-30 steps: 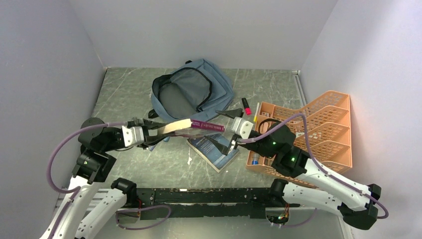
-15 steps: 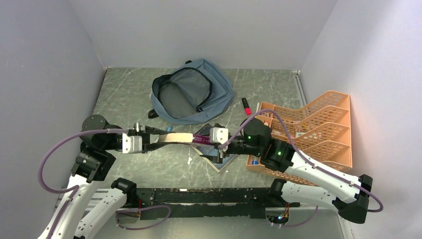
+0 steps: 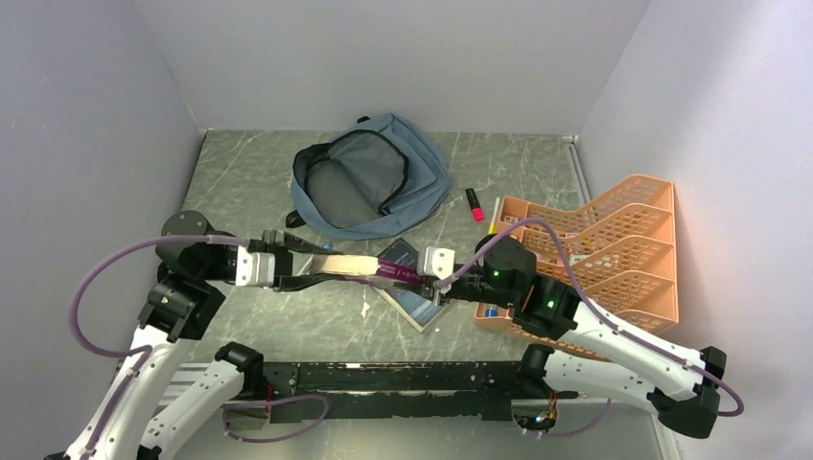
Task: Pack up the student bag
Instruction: Place the book in the student bag.
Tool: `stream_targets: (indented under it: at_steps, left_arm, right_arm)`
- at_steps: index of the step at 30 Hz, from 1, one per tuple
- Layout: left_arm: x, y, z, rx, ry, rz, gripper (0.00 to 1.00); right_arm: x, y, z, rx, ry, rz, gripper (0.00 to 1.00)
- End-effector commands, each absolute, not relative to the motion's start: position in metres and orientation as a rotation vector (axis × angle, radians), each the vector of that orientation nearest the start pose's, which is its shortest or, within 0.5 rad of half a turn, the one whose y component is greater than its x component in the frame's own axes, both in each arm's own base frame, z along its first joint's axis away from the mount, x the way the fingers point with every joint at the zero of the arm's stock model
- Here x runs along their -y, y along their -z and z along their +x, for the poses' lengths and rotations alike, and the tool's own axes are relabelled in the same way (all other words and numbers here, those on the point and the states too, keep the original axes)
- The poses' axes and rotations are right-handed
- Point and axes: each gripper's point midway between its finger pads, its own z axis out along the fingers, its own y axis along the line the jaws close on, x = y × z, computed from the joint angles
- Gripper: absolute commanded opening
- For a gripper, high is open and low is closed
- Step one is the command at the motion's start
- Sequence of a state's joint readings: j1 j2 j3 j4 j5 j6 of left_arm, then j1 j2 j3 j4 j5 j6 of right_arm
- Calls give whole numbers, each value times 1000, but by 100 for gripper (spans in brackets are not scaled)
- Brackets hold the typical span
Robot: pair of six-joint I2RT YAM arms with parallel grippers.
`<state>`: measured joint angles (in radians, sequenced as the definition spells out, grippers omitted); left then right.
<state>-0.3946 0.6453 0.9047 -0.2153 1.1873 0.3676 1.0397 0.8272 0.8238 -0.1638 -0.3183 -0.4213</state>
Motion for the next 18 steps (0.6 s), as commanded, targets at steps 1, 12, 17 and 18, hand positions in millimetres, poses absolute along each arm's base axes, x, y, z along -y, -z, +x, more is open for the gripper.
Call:
stream_targets:
  at_steps: [1,12,17,18]
  left_arm:
    - [217,-397,108,-778,880,1338,49]
    - [228,-387,126,-910,949,1292,92]
    - [232,-372,128,-976,951,1339,94]
    - [232,-369,129,-992,943,1346,94]
  right_arm:
    - [-282,-299,139,-1178,-665,-1277,0]
    - [-285,-285,158,-1231,-544,-1334,0]
    - [-288,-289,168,-1242,-491,-1342,0]
    - [-288,-290,168,-1246,-490,-1348,0]
